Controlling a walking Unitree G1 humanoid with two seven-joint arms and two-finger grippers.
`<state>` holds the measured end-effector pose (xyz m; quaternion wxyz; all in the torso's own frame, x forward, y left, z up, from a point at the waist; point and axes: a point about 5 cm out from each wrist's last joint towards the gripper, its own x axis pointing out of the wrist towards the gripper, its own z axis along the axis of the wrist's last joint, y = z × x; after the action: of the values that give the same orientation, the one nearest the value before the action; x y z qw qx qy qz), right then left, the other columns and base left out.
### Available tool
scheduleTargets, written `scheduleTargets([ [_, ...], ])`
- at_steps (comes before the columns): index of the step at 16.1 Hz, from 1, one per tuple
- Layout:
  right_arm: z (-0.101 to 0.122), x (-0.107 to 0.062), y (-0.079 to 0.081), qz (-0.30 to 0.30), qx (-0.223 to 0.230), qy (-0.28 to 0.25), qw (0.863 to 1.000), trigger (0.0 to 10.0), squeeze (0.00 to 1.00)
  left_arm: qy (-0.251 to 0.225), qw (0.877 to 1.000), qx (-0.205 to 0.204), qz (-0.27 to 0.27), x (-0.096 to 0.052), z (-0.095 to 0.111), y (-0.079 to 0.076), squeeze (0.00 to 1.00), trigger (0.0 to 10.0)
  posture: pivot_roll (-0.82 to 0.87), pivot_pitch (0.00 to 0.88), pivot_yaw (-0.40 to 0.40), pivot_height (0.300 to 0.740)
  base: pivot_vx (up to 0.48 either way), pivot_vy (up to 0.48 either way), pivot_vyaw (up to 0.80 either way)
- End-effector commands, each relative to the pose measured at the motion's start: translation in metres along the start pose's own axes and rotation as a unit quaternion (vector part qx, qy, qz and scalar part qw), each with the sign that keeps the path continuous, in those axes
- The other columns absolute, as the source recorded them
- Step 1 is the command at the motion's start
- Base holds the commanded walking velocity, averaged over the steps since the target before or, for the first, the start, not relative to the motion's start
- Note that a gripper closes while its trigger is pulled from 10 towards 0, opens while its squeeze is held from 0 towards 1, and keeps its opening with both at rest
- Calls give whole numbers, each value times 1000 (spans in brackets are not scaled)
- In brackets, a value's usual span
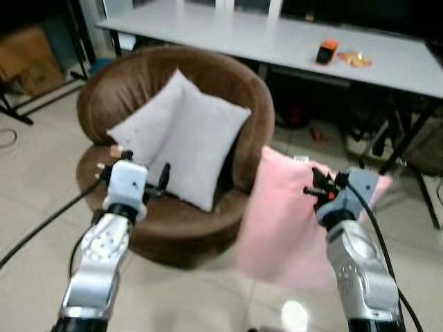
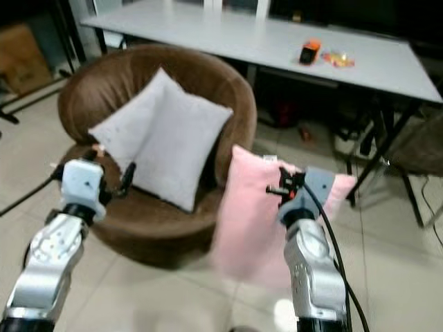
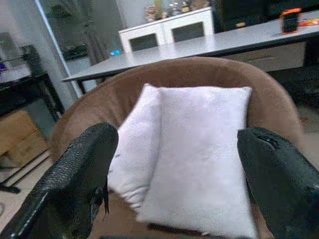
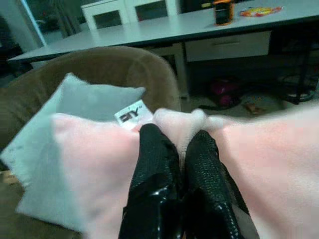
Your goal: Move the pillow to the sofa from floor
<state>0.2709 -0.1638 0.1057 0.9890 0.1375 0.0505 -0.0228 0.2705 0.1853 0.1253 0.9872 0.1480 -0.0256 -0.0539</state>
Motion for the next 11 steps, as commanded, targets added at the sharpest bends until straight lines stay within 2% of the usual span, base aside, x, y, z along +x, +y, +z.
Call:
scheduleTargets([
  [1, 10, 3, 11, 23, 1, -25, 999, 10000, 0, 8, 1000, 1, 7, -3, -3, 5, 0, 10000, 2, 0, -25, 740, 0, 345, 0],
  [11, 9, 3, 14, 32, 2, -22, 999, 10000, 0, 9, 1000, 2, 5, -1, -3, 6, 0, 10000, 1, 0, -17, 740, 0, 368, 0],
])
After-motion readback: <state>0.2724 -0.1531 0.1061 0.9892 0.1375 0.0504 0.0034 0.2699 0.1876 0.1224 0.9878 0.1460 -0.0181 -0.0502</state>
